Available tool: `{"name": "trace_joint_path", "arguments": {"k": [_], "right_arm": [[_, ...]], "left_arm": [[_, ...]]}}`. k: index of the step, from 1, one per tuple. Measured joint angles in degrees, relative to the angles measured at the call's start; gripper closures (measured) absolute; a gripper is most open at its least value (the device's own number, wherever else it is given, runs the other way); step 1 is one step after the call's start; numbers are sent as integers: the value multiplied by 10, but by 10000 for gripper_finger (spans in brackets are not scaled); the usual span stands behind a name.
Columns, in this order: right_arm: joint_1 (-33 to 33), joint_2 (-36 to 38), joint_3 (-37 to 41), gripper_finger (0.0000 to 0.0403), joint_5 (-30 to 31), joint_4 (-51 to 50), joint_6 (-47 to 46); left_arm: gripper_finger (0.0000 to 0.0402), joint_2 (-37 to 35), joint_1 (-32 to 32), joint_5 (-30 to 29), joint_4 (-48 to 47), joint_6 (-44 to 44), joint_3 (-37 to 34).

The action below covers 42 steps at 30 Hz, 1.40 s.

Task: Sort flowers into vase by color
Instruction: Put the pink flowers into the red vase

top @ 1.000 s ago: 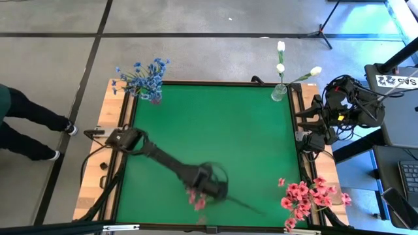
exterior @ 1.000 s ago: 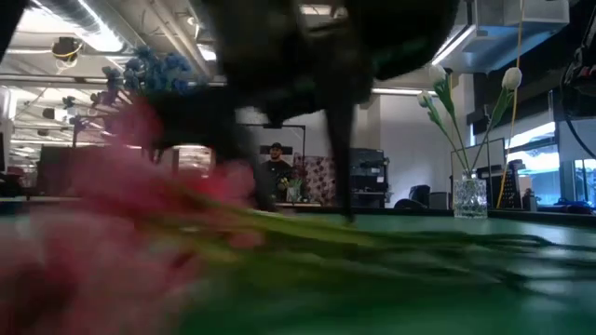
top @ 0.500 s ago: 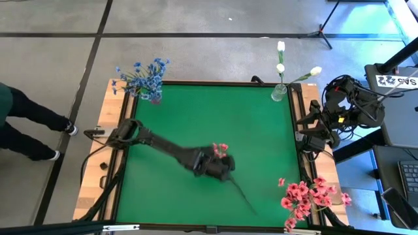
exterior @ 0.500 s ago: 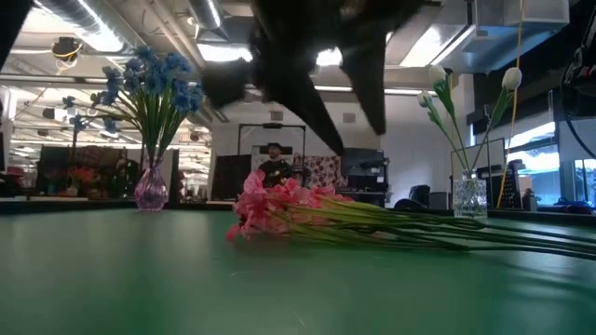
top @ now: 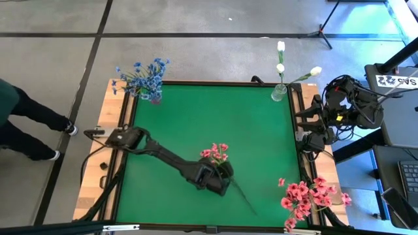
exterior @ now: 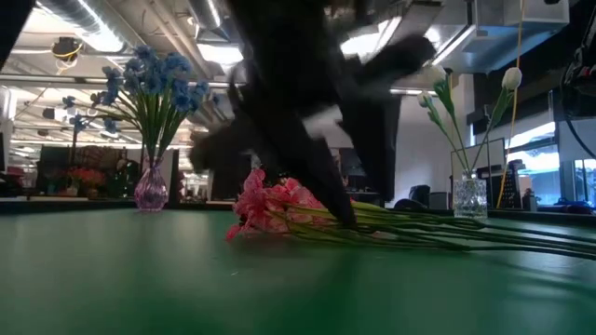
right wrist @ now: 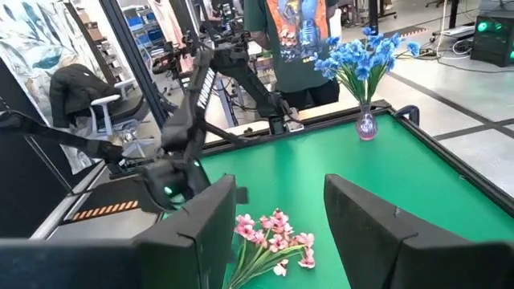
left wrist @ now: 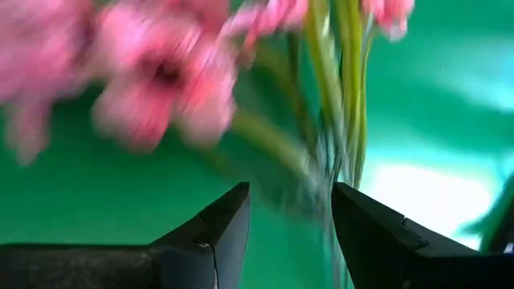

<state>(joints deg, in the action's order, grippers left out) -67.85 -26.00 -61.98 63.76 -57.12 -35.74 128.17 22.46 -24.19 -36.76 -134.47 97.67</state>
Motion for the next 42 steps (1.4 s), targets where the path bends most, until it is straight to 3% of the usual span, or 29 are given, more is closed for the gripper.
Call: {"name": "trace_joint_path", "arguments": {"k": [13,17,23,25,33,42], "right_arm": [[0,-1,0,212,-8,-1,-15],[0,-2,0,212,-14,0,-15],[0,0,-3,212,-18,7,-15],[0,-1,-15,212,-19,7,-15],[0,0,-66,212,-17,9,-15],[0,-22,-63,202,21,9,-29]], "left_arm": [[240,25,-97,3,28,58,1],[282,26,-128,24,27,102,1],[386,25,-163,40,34,177,0],[392,24,-173,35,36,198,4],[398,-29,-198,-21,71,381,86],[399,-76,-200,-106,136,720,244]]}}
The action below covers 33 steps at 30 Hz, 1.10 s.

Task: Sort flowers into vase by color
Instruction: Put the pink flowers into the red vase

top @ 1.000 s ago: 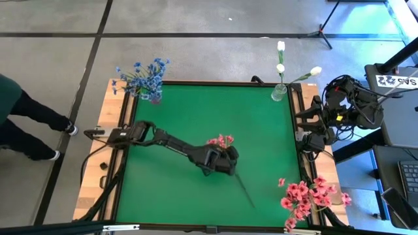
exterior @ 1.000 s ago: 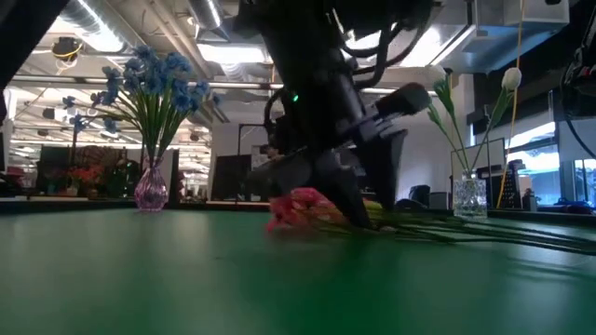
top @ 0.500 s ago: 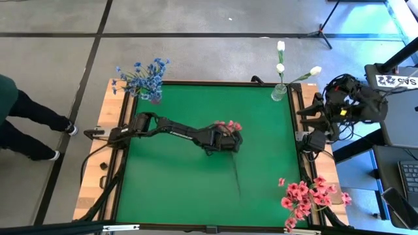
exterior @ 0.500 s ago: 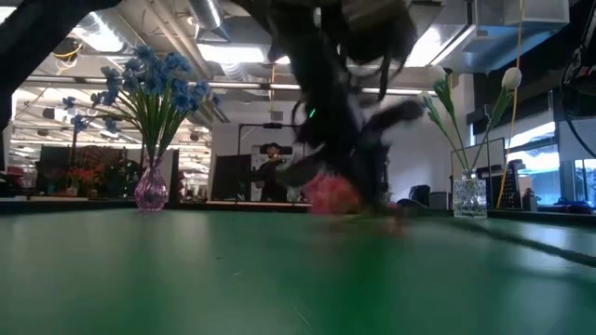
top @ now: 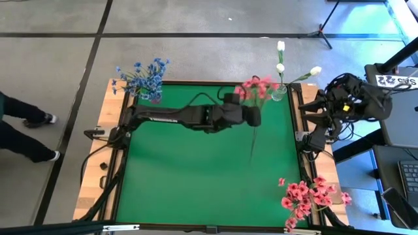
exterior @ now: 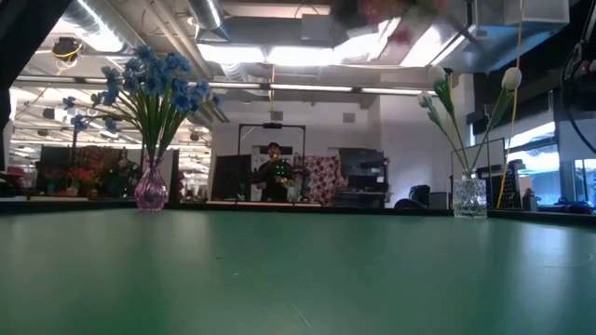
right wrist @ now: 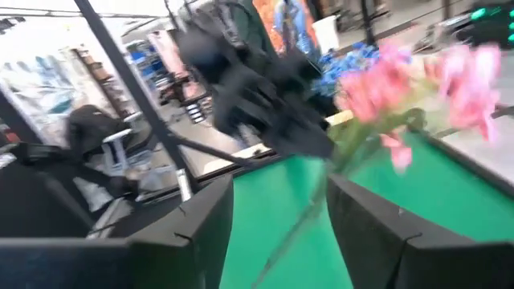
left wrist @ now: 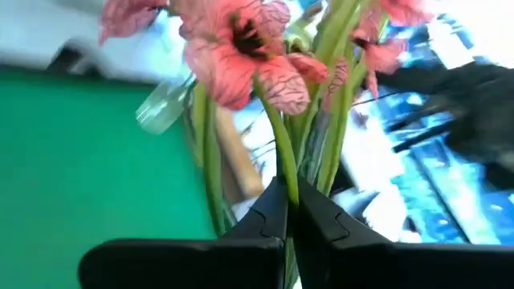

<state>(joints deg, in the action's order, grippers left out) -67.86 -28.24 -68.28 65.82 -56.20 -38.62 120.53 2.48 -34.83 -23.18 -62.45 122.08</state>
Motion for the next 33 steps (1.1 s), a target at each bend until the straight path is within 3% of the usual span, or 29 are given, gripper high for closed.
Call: {"name": "trace_joint_path", "arguments": {"k": [6,11,19,26,29,33], "right_arm": [[0,-31,6,122,62,24,3],[0,-46,5,82,63,38,15],[0,-87,5,110,54,39,15],[5,-156,6,129,53,56,-11],[45,-193,6,136,53,81,-16],[134,-233,6,153,-40,124,-14]], "left_arm": [[400,2,5,3,114,161,47],[400,7,1,91,237,250,48],[400,29,4,232,305,300,48],[400,64,25,220,340,301,48],[400,71,28,223,354,301,48],[400,71,36,224,355,314,48]]}}
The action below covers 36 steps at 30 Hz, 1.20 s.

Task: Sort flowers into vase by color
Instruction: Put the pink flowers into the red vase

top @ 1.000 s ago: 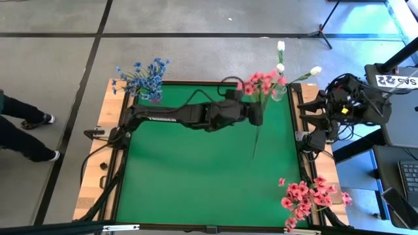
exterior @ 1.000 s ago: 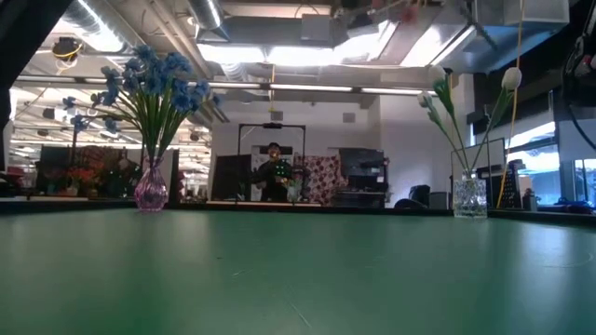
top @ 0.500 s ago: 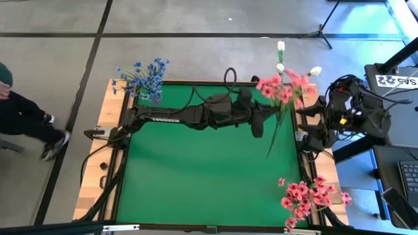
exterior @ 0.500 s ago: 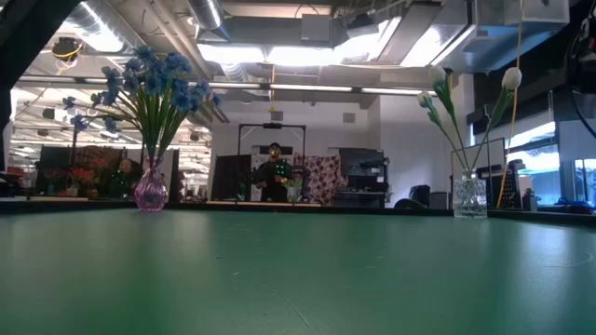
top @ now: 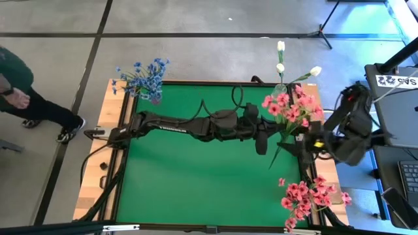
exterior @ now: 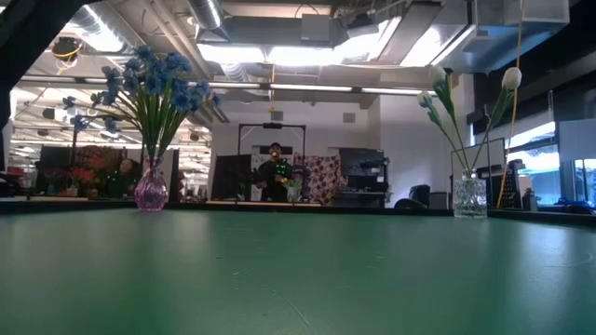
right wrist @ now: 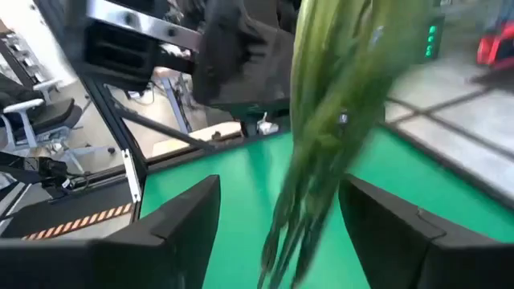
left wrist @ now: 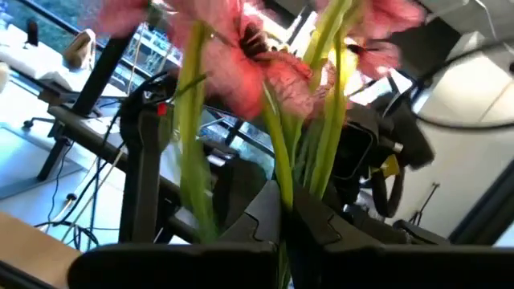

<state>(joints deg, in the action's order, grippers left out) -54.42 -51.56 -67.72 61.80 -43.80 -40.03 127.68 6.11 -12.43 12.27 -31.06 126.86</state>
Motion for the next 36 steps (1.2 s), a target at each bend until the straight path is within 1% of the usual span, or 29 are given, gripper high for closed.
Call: {"name": "trace_joint_path", "arguments": {"k": [3,5,7,10,16,19,22,27,29,31,33,36], "right_arm": [[64,-19,0,172,-73,40,29],[92,-22,0,187,-115,58,36],[106,-17,0,201,-154,68,38],[110,-5,0,219,-179,70,39],[110,2,0,245,-179,99,61],[110,-1,0,267,-185,108,73],[110,-1,0,301,-184,107,73],[110,-1,0,385,-181,109,77],[110,-1,0,389,-180,108,86],[110,0,0,380,-180,109,86],[110,3,0,378,-185,106,87],[110,15,0,392,-190,106,89]], "left_arm": [[400,0,6,1,-3,27,0],[400,0,11,1,-9,36,0],[399,-9,15,1,-30,42,0],[399,-23,20,-3,-49,60,0],[398,-32,24,-5,-59,75,0],[398,-32,24,-5,-70,74,0],[397,-33,25,-2,-71,77,0],[397,-34,25,0,-73,77,0],[392,-35,25,0,-75,77,0],[379,-38,25,2,-80,77,0],[362,-47,25,11,-105,77,-1],[330,-70,26,15,-158,77,-1]]}}
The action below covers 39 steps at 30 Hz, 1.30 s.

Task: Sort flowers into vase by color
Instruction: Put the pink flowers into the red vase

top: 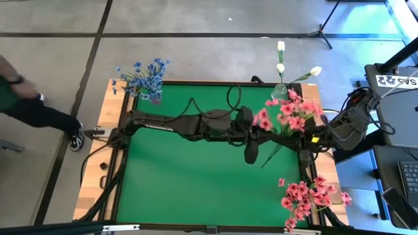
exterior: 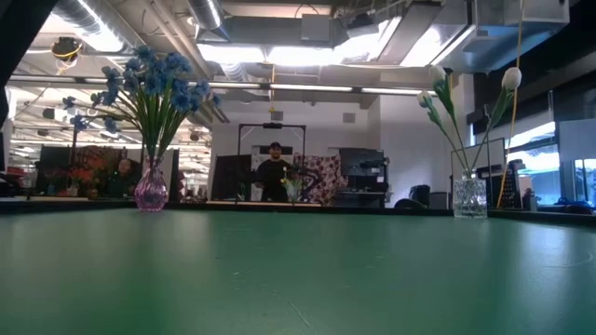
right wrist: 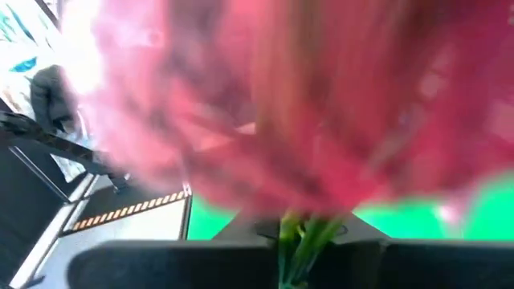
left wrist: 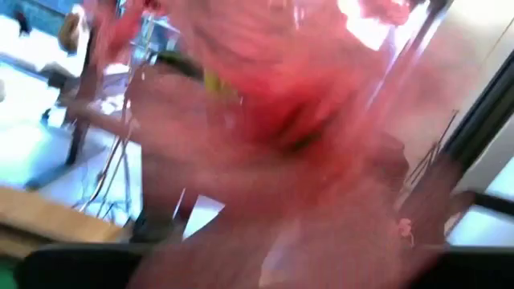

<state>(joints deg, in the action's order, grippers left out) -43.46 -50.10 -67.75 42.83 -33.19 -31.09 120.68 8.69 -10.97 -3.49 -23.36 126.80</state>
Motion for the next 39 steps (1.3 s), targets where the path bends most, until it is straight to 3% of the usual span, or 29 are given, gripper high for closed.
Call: {"name": "trace_joint_path", "arguments": {"k": [6,12,19,25,27,33,39], "right_arm": [[0,49,0,383,0,1,3],[0,136,0,395,-73,2,28],[0,236,-1,388,-249,-5,101],[0,306,-14,389,-280,-15,134],[0,318,-22,389,-319,-26,136],[0,315,-28,394,-506,-35,134],[0,272,-8,396,-585,-56,116]], "left_arm": [[285,-56,15,-6,-172,0,0],[278,-84,43,-105,-276,-18,0],[278,-81,65,-167,-314,-83,0],[278,-79,82,-202,-320,-126,0],[278,-79,87,-203,-319,-128,0],[278,-79,94,-199,-296,-140,0],[278,-79,94,-197,-283,-143,0]]}}
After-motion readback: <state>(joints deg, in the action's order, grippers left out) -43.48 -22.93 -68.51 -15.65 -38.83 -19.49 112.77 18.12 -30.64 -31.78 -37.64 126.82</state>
